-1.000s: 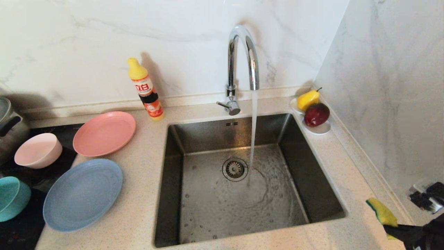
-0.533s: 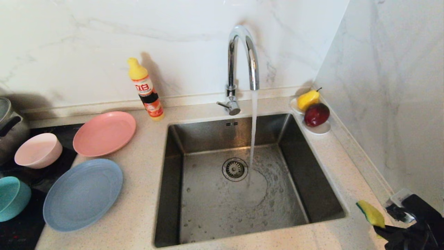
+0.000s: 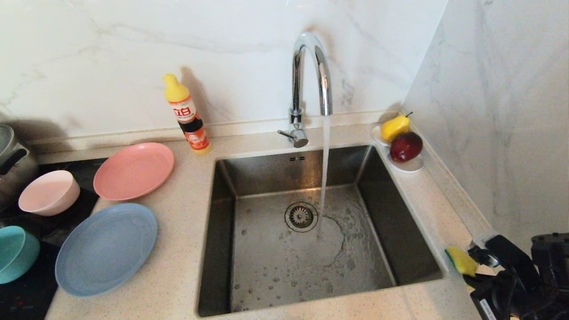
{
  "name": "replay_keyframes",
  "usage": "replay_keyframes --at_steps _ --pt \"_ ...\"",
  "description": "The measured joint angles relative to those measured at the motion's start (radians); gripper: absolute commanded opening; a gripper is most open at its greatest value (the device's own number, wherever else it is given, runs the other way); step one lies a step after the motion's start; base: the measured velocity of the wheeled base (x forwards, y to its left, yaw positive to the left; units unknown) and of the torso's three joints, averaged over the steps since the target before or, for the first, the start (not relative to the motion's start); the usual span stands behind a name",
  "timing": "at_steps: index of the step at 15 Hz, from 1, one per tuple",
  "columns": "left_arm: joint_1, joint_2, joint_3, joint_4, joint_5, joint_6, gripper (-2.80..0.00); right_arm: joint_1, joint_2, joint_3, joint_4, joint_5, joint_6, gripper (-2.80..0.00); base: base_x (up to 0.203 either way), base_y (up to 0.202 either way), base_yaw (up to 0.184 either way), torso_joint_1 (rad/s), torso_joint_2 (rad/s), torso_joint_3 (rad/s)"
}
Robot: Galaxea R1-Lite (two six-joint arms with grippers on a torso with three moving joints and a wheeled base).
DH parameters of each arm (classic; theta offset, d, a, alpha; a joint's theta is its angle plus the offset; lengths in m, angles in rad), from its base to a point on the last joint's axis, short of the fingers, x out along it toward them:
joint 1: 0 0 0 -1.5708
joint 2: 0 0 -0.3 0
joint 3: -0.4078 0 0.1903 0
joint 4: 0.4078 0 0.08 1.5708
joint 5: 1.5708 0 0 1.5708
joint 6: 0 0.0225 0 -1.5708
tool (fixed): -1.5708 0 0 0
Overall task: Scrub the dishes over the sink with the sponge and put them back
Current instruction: Put down the sponge
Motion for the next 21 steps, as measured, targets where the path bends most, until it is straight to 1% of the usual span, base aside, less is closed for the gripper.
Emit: replay_keyframes --at_steps 6,13,16,17,21 --pt "0.0 0.0 0.0 0.0 0.0 0.0 -2.8 -0.009 0.092 -0.058 -0.029 -0.002 -0.025 -2.8 0.0 0.0 0.0 0.0 0.0 0.0" --pt "0.0 0.001 0.0 0.0 0.0 0.0 -2.8 -0.008 0.105 -0.073 -0.029 -0.033 -0.035 -2.8 0.0 0.0 0.0 0.0 0.0 0.0" --pt "0.0 0.001 0.0 0.0 0.0 0.0 -2.8 -0.008 0.106 -0.075 -0.028 -0.034 -0.035 -2.8 0.0 0.0 0.0 0.0 0.0 0.0" --pt "0.0 0.001 0.0 0.0 0.0 0.0 -2.8 -0.008 0.107 -0.075 -0.028 -0.034 -0.035 0.0 0.0 0.0 0.0 0.0 0.0 0.0" --pt "0.0 0.001 0.0 0.0 0.0 0.0 -2.8 -0.009 0.106 -0.079 -0.02 -0.066 -0.037 0.0 0.0 0.0 0.0 0.0 0.0 0.0"
